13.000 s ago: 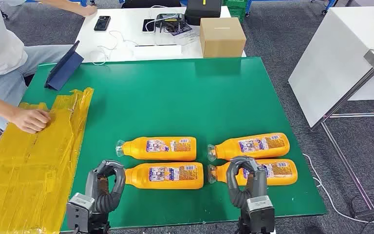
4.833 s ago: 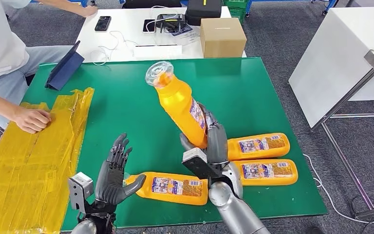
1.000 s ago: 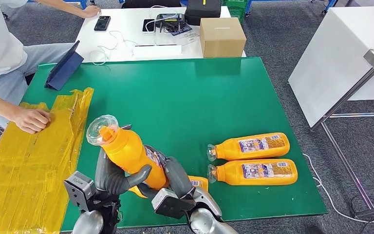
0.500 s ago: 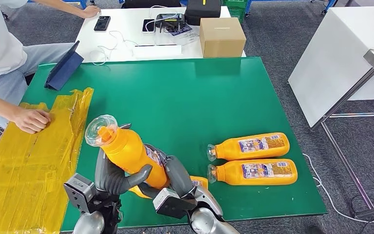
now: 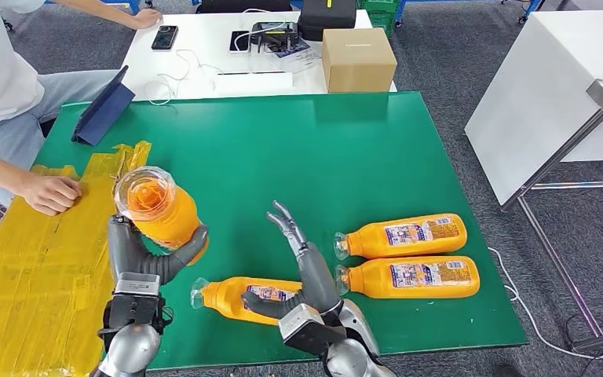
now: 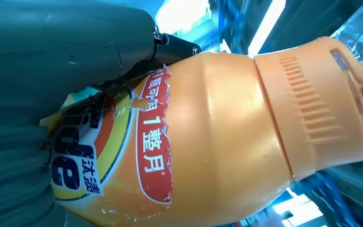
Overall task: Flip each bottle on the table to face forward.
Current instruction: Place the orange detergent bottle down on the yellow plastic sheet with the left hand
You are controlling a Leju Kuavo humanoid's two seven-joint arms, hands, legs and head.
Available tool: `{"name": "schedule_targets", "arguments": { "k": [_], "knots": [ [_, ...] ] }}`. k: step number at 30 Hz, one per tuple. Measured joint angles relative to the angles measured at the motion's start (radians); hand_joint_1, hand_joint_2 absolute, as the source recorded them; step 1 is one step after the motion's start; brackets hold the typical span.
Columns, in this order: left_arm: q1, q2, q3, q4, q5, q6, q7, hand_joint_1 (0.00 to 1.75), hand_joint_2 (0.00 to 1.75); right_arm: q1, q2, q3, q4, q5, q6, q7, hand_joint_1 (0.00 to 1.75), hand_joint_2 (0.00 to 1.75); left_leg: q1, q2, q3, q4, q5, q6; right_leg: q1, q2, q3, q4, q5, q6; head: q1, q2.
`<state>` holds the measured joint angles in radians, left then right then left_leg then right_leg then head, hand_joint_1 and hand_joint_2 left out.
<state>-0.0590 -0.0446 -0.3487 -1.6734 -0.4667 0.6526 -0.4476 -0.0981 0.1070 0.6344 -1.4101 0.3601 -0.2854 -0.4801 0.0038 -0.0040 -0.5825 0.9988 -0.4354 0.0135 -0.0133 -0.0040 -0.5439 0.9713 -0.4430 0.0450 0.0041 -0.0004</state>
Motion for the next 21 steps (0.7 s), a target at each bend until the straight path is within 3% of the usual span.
{"name": "schedule_targets", "arguments": {
  "k": [4, 9, 11, 16, 21],
  "knots": [
    [-0.002, 0.021, 0.066, 0.009, -0.131, 0.015, 0.066, 1.75, 1.75, 0.048, -0.023, -0.055, -0.118, -0.105, 0.037, -0.004, 0.0, 1.75, 0.0, 0.0, 0.0, 0.0, 0.0, 0.0, 0.0, 0.0, 0.0, 0.0, 0.0, 0.0, 0.0, 0.0],
    [0.0, 0.044, 0.11, 0.014, -0.179, -0.014, 0.061, 1.75, 1.75, 0.079, -0.042, -0.121, -0.216, -0.2, 0.105, -0.005, 0.0, 1.75, 0.0, 0.0, 0.0, 0.0, 0.0, 0.0, 0.0, 0.0, 0.0, 0.0, 0.0, 0.0, 0.0, 0.0],
    [0.001, 0.054, 0.119, 0.015, -0.31, 0.0, 0.093, 1.75, 1.75, 0.088, -0.047, -0.144, -0.246, -0.206, 0.107, -0.01, 0.0, 1.75, 0.0, 0.0, 0.0, 0.0, 0.0, 0.0, 0.0, 0.0, 0.0, 0.0, 0.0, 0.0, 0.0, 0.0],
    [0.002, 0.094, 0.138, 0.051, -0.732, 0.012, 0.263, 1.75, 1.75, 0.112, -0.062, -0.189, -0.313, -0.17, 0.085, -0.018, 0.0, 1.75, 0.0, 0.0, 0.0, 0.0, 0.0, 0.0, 0.0, 0.0, 0.0, 0.0, 0.0, 0.0, 0.0, 0.0],
    [0.002, 0.121, 0.15, 0.098, -0.816, 0.024, 0.303, 1.75, 1.75, 0.125, -0.076, -0.213, -0.357, -0.16, 0.082, -0.018, 0.0, 1.75, 0.0, 0.0, 0.0, 0.0, 0.0, 0.0, 0.0, 0.0, 0.0, 0.0, 0.0, 0.0, 0.0, 0.0]
  ]
}}
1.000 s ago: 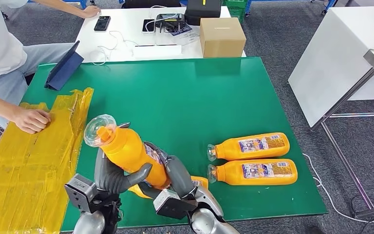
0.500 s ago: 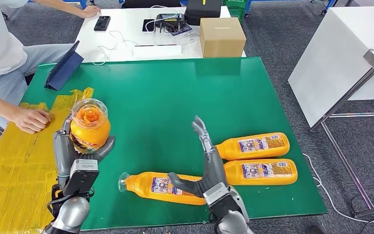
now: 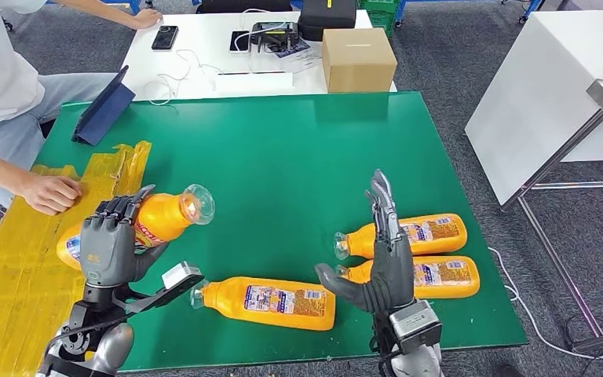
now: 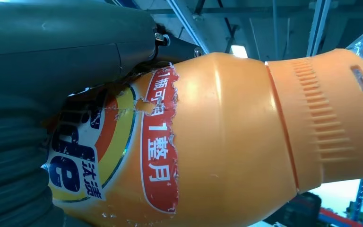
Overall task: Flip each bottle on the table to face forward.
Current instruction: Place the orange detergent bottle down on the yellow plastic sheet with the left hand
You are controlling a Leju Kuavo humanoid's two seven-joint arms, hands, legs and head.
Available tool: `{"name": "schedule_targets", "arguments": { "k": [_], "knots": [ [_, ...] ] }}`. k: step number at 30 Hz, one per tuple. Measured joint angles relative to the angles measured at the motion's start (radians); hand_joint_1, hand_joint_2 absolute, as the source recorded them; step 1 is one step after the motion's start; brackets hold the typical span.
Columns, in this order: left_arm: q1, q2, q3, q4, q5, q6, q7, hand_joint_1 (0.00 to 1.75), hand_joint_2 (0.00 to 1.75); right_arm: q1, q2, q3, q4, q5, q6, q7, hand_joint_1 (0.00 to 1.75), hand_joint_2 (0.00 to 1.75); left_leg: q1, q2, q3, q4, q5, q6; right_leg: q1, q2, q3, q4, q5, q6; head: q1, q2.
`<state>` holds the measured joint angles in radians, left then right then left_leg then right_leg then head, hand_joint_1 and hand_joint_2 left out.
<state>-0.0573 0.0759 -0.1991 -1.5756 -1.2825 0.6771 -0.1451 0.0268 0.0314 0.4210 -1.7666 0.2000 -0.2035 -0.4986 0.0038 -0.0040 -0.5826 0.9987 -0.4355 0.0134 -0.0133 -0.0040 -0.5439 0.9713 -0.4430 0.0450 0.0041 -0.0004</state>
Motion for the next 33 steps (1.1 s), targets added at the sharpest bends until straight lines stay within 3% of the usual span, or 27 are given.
{"name": "schedule_targets", "arguments": {
  "k": [6, 12, 16, 24, 30, 33],
  "knots": [
    [-0.022, 0.036, 0.0, 0.069, -0.211, -0.051, 0.099, 1.75, 1.75, 0.0, -0.008, -0.007, -0.014, -0.003, 0.003, 0.004, 0.0, 1.75, 0.0, 0.0, 0.0, 0.0, 0.0, 0.0, 0.0, 0.0, 0.0, 0.0, 0.0, 0.0, 0.0, 0.0],
    [-0.139, 0.132, -0.047, 0.31, -0.28, -0.113, 0.221, 1.75, 1.75, -0.024, -0.008, -0.011, -0.013, -0.017, 0.038, 0.014, 0.0, 1.75, 0.001, 0.0, 0.001, 0.0, 0.001, -0.001, 0.001, 0.0, 0.0, 0.001, 0.0, 0.0, 0.0, 0.0],
    [-0.212, 0.164, -0.089, 0.449, -0.285, -0.124, 0.257, 1.75, 1.75, -0.039, -0.008, -0.01, -0.009, -0.026, 0.054, 0.017, 0.0, 1.75, 0.001, 0.0, 0.001, 0.0, 0.001, -0.001, 0.001, 0.0, 0.001, 0.001, 0.0, 0.0, 0.0, 0.0],
    [-0.386, 0.178, -0.147, 0.799, -0.282, -0.139, 0.238, 1.75, 1.75, -0.077, -0.002, 0.022, 0.024, -0.054, 0.087, 0.019, 0.0, 1.75, 0.0, 0.0, 0.0, 0.0, 0.001, -0.001, 0.0, 0.0, 0.001, 0.001, 0.0, 0.0, 0.0, 0.0],
    [-0.437, 0.174, -0.144, 0.936, -0.244, -0.123, 0.211, 1.75, 1.75, -0.085, -0.002, 0.035, 0.041, -0.055, 0.087, 0.019, 0.0, 1.75, 0.0, -0.001, 0.001, 0.0, 0.001, -0.001, 0.0, 0.0, 0.001, 0.001, 0.0, 0.0, 0.0, 0.0],
    [-0.457, 0.168, -0.136, 0.97, -0.214, -0.166, 0.178, 1.75, 1.75, -0.087, -0.002, 0.036, 0.047, -0.051, 0.085, 0.022, 0.0, 1.75, 0.0, -0.001, 0.002, 0.0, 0.001, -0.001, 0.0, -0.001, 0.003, 0.001, 0.0, 0.0, 0.0, 0.0]
  ]
}}
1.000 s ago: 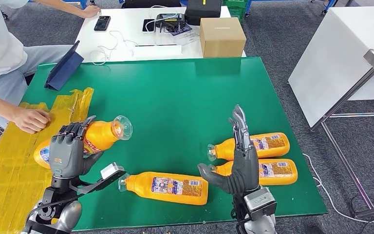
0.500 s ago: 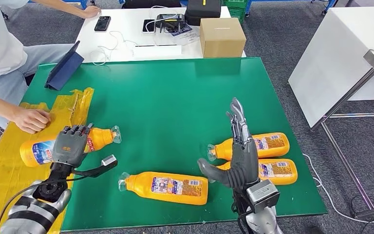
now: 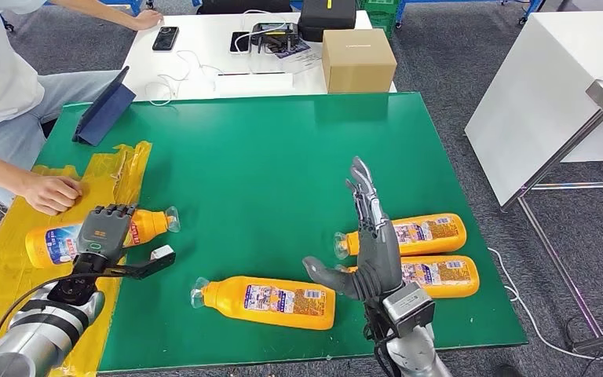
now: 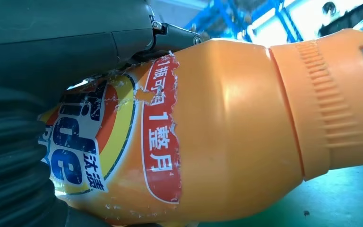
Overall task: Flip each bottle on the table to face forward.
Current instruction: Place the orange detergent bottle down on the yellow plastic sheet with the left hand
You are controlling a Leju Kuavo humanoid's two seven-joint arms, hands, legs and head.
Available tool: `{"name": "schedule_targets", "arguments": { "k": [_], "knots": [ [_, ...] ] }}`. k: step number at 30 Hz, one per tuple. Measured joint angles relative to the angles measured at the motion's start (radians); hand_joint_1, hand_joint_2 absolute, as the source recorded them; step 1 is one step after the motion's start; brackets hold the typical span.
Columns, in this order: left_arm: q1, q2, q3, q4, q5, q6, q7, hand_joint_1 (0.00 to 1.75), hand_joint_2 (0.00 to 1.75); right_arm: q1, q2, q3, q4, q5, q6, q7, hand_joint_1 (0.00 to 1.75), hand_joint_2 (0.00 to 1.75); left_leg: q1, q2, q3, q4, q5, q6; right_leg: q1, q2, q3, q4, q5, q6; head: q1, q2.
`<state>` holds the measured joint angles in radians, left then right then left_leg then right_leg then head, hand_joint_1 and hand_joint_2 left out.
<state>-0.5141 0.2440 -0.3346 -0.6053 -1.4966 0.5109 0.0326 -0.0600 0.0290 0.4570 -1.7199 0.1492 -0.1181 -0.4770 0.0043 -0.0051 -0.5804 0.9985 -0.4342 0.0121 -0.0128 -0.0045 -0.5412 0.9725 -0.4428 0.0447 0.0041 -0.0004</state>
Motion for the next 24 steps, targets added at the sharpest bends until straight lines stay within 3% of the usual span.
{"name": "schedule_targets", "arguments": {
  "k": [7, 16, 24],
  "knots": [
    [-0.047, -0.004, 0.023, 0.022, 0.11, -0.207, -0.135, 1.75, 1.75, 0.001, 0.0, 0.0, 0.002, 0.02, -0.003, 0.01, 0.0, 1.75, 0.0, 0.0, 0.009, -0.001, 0.0, 0.0, 0.0, 0.0, 0.009, 0.0, 0.0, 0.0, 0.0, 0.0],
    [-0.043, -0.003, 0.036, 0.013, 0.176, -0.235, -0.2, 1.75, 1.75, 0.001, 0.0, 0.0, 0.003, 0.025, -0.005, 0.012, 0.0, 1.75, 0.0, 0.0, 0.012, -0.001, 0.0, 0.0, 0.0, 0.0, 0.013, 0.0, 0.0, 0.0, 0.0, 0.0],
    [0.009, 0.021, 0.037, -0.092, 0.257, -0.295, -0.244, 1.75, 1.75, 0.001, 0.0, -0.001, 0.007, 0.033, -0.004, 0.015, 0.0, 1.75, 0.0, 0.0, 0.013, -0.001, 0.0, 0.0, 0.0, 0.0, 0.013, 0.0, 0.0, 0.0, 0.0, 0.0]
  ]
}}
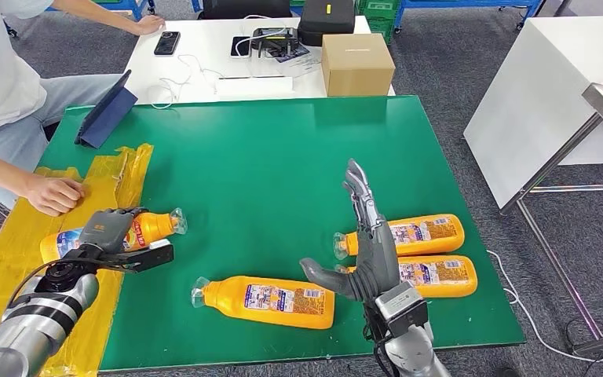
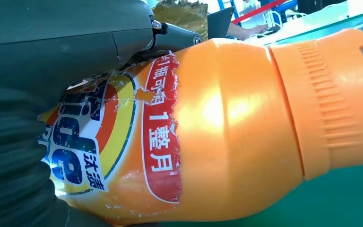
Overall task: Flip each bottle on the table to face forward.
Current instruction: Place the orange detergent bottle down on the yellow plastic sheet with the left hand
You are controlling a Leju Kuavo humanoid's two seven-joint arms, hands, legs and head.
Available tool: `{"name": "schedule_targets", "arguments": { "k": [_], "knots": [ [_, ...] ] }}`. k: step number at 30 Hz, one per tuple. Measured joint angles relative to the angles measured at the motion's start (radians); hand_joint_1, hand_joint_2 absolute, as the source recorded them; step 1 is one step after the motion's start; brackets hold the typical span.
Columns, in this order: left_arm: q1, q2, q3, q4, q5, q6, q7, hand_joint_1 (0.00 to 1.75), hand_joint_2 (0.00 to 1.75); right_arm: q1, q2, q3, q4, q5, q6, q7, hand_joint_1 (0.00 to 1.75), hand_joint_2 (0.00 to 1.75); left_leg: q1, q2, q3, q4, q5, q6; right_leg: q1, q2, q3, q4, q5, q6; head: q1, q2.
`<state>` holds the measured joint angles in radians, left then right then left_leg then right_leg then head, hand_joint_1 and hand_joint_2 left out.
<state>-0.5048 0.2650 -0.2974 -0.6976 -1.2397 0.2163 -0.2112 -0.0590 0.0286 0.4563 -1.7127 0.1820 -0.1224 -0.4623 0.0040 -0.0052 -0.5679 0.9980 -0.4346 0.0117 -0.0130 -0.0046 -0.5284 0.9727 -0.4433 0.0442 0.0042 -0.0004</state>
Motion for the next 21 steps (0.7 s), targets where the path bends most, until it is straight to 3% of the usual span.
{"name": "schedule_targets", "arguments": {
  "k": [13, 15, 17, 19, 21],
  "knots": [
    [0.065, 0.044, -0.03, -0.11, 0.048, -0.026, 0.037, 1.71, 1.75, 0.0, -0.001, -0.002, 0.009, 0.01, 0.006, 0.008, 0.0, 1.75, 0.0, 0.0, -0.001, 0.0, 0.0, 0.0, 0.0, 0.0, -0.001, 0.0, 0.0, 0.0, 0.0, 0.0],
    [0.065, 0.047, -0.04, -0.116, 0.04, -0.037, 0.065, 1.38, 1.75, 0.0, -0.001, -0.002, 0.009, 0.015, 0.006, 0.011, 0.0, 1.75, 0.0, 0.0, 0.0, 0.0, 0.0, 0.0, 0.0, 0.0, 0.0, 0.0, 0.0, 0.0, 0.0, 0.0],
    [0.064, 0.05, -0.049, -0.117, 0.032, -0.047, 0.081, 0.58, 1.75, 0.0, -0.001, -0.003, 0.009, 0.019, 0.006, 0.014, 0.0, 1.75, 0.0, 0.0, 0.0, 0.0, 0.0, 0.0, 0.0, 0.0, 0.0, 0.0, 0.0, 0.0, 0.0, 0.0],
    [0.062, 0.051, -0.058, -0.118, 0.03, -0.055, 0.085, 0.03, 1.75, 0.001, -0.001, -0.003, 0.01, 0.022, 0.007, 0.018, 0.0, 1.75, 0.0, 0.0, 0.001, 0.0, 0.0, 0.0, 0.0, 0.0, 0.0, 0.0, 0.0, 0.0, 0.0, 0.0],
    [0.061, 0.051, -0.067, -0.118, 0.026, -0.058, 0.091, 0.0, 1.75, 0.001, -0.001, -0.003, 0.011, 0.025, 0.007, 0.02, 0.0, 1.75, 0.0, 0.0, 0.001, 0.0, 0.0, 0.0, 0.0, 0.0, 0.0, 0.0, 0.0, 0.0, 0.0, 0.0]
  ]
}}
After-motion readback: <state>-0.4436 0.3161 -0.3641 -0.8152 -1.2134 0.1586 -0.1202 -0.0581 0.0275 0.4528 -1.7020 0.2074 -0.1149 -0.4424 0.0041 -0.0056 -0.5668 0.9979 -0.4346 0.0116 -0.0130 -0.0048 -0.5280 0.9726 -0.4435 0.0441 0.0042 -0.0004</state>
